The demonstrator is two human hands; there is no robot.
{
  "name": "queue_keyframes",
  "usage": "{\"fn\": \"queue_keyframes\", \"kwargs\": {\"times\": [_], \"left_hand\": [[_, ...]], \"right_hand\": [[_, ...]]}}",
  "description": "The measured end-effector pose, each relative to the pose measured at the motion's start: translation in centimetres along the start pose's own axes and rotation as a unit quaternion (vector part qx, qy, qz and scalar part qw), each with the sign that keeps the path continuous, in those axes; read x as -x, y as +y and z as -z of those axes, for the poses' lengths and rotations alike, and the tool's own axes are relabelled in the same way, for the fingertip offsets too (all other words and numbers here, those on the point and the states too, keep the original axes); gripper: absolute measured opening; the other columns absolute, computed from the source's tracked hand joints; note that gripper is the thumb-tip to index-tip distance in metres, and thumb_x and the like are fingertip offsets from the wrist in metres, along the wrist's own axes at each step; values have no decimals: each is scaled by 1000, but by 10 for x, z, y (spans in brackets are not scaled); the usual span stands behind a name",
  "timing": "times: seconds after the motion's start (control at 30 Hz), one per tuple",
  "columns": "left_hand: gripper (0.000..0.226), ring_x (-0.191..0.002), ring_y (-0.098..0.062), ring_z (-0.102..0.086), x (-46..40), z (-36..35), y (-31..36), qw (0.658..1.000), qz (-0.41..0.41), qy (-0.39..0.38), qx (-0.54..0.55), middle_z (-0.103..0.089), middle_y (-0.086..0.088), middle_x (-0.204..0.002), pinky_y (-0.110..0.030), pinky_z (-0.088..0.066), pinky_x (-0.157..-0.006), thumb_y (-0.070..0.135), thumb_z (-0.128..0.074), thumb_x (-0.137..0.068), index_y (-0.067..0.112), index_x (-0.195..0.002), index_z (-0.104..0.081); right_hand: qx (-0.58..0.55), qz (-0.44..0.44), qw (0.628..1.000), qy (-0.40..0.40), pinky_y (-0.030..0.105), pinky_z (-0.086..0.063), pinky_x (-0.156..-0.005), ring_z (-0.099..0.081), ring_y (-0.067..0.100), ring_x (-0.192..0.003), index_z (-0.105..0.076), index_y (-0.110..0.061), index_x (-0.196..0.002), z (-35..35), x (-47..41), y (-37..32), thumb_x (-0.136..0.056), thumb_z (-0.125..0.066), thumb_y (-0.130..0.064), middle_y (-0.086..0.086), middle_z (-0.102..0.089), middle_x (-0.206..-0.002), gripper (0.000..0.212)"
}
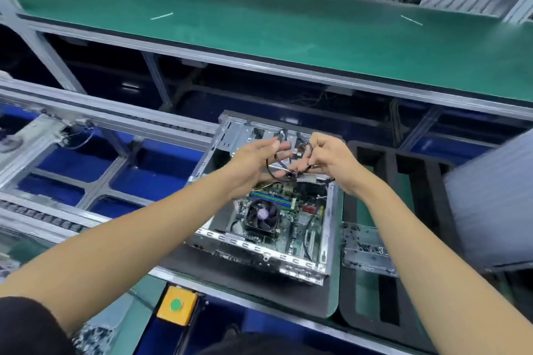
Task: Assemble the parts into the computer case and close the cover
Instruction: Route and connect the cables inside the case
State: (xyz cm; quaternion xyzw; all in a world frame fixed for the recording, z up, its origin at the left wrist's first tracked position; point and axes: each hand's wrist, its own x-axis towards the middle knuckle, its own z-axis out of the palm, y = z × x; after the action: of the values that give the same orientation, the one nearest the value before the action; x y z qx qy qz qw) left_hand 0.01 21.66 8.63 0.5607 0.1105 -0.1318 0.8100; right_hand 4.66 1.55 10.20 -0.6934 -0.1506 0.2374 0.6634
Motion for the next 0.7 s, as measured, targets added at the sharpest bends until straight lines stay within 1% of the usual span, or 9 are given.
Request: {"fn": "queue_keyframes", "kwargs": {"times": [0.1,0.2,0.23,0.3,0.33,0.43,0.5,0.57,0.7], "left_hand": [[33,-94,-10,-72,2,26,5,999,31,1,-14,-76,8,-110,-31,-60,-67,18,-61,-100,16,-133,-57],[33,-77,-9,-71,-2,42,4,999,31,7,-15,-76,4,-106,-31,-60,-65,12,-62,-99,15,-132,-59],[29,-77,-10,-72,-3,47,3,1000,25,10,-13,-76,3,-108,-31,-60,-64,12,-62,-99,18,-128,-62],[23,-81,-13,-73,-6,54,3,1000,12,21,-3,-77,3,-107,-33,-61,-63,10,-63,-98,20,-119,-64],[22,-80,-12,-73,-7,56,3,1000,6,28,2,-78,4,-103,-34,-62,-62,9,-62,-98,19,-118,-63],[27,-72,-10,-71,-12,59,2,999,-5,38,-9,-78,6,-97,-33,-62,-61,7,-58,-100,14,-126,-61],[30,-72,-11,-70,-14,61,2,999,-7,40,-25,-78,5,-100,-30,-60,-60,7,-56,-102,13,-131,-59],[29,-70,-9,-69,-14,63,1,999,-12,40,-34,-78,4,-98,-26,-58,-59,6,-54,-103,12,-130,-60],[29,-72,-15,-72,-11,69,-7,997,-4,66,-42,-76,-7,-102,-26,-57,-54,4,-56,-101,13,-128,-63]], "right_hand": [[14,-28,999,-8,28,-59,-73,-78,33,-91,-48,-10,-84,-25,-13,9,-67,-45,-1,8,-67,-60,20],[-56,-55,997,26,28,-60,-72,-77,38,-92,-45,-9,-91,-38,-18,19,-74,-44,-7,7,-62,-56,17],[-77,-64,994,41,26,-59,-72,-76,39,-92,-46,-8,-85,-41,-19,21,-78,-45,-12,6,-59,-56,8],[-107,-98,986,85,25,-52,-75,-77,35,-94,-48,-12,-74,-44,-19,27,-86,-45,-25,1,-52,-54,18],[-132,-117,979,105,29,-48,-78,-76,33,-94,-48,-13,-73,-44,-18,30,-92,-43,-28,0,-53,-56,24],[-240,-147,949,143,36,-47,-84,-72,24,-84,-51,-13,-80,-45,-16,41,-100,-40,-28,6,-73,-76,27],[-276,-168,933,159,37,-48,-89,-70,22,-82,-52,-12,-79,-48,-14,46,-99,-41,-31,10,-74,-83,29],[-280,-192,927,161,39,-48,-93,-66,23,-83,-53,-11,-77,-50,-11,50,-97,-43,-33,8,-67,-78,31],[-255,-207,934,137,38,-49,-91,-63,14,-64,-61,-8,-115,-54,-2,54,-99,-42,-27,-6,-40,-53,31]]}}
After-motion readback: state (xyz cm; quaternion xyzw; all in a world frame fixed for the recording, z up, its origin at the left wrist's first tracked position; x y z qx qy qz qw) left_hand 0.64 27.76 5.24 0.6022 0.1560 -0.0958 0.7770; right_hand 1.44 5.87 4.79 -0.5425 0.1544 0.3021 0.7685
